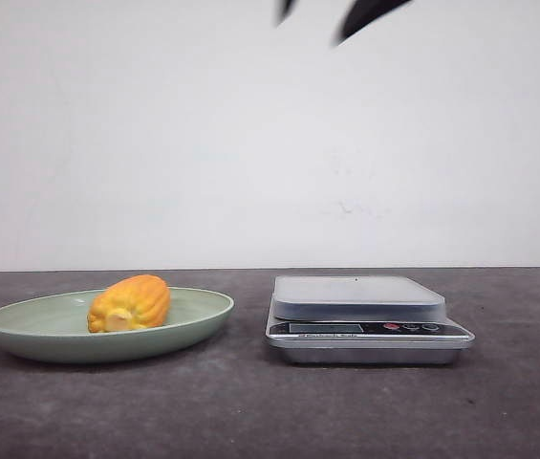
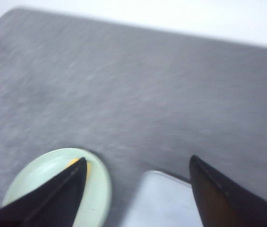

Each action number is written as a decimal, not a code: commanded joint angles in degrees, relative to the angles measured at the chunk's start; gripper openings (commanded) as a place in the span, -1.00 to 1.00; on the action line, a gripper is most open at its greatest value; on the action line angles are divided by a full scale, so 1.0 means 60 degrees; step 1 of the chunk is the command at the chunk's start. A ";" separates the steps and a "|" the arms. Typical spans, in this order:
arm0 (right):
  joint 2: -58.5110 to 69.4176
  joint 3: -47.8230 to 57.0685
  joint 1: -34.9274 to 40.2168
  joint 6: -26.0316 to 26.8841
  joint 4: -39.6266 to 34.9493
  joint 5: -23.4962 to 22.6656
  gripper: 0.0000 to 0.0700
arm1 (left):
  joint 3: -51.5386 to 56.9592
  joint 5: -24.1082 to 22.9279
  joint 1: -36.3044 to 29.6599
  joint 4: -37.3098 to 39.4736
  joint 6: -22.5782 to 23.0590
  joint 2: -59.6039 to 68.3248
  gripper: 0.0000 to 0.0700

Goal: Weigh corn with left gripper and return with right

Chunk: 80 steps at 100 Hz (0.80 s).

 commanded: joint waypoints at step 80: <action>-1.0451 -0.3544 -0.2958 -0.0240 -0.4532 0.0488 0.23 | -0.1457 0.0809 -0.0029 0.3253 0.0423 0.0029 0.32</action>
